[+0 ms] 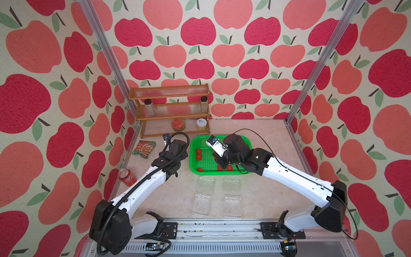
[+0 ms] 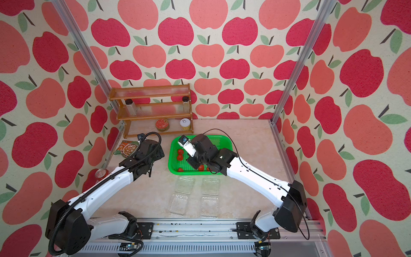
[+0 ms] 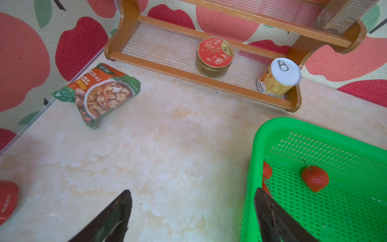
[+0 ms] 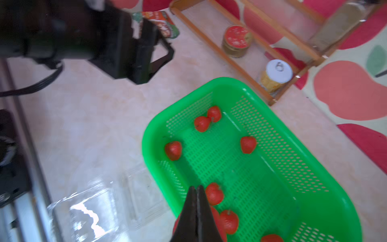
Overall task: Pack strawberries into containers
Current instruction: Place the strawberry in the packing box.
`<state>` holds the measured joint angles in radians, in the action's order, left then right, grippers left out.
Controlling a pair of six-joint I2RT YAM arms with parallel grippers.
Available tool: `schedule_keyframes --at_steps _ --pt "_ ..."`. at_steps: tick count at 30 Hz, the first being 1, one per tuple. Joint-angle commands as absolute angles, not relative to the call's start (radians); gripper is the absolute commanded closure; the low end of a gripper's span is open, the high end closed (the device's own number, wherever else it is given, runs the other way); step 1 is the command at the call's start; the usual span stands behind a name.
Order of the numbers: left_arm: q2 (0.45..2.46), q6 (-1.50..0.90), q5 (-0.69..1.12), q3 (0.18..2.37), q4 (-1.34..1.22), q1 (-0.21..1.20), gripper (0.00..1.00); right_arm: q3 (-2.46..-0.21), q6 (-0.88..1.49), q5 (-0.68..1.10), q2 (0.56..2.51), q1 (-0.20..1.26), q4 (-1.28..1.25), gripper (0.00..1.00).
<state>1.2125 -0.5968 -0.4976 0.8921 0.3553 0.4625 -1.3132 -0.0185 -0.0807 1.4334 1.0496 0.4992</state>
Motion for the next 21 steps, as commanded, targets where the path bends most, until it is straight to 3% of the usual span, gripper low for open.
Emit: schedule_keyframes --at_steps 1,7,17,20,21 --pt "1.173 -0.649 -0.517 0.919 0.452 0.468 0.1 -1.223 0.202 0.037 1.441 1.159 0.583 1.0" --pt "1.121 -0.676 -0.531 0.904 0.467 0.466 0.09 -1.11 0.408 0.198 1.526 1.278 0.431 1.0" --pt "1.101 -0.685 -0.539 0.889 0.469 0.463 0.08 -1.24 0.377 0.287 1.696 1.288 0.553 1.0" --pt "1.103 -0.683 -0.548 0.889 0.473 0.459 0.08 -1.243 0.363 0.332 1.706 1.286 0.538 0.8" --pt "1.103 -0.686 -0.548 0.887 0.471 0.458 0.08 -1.24 0.362 0.336 1.703 1.286 0.532 0.6"
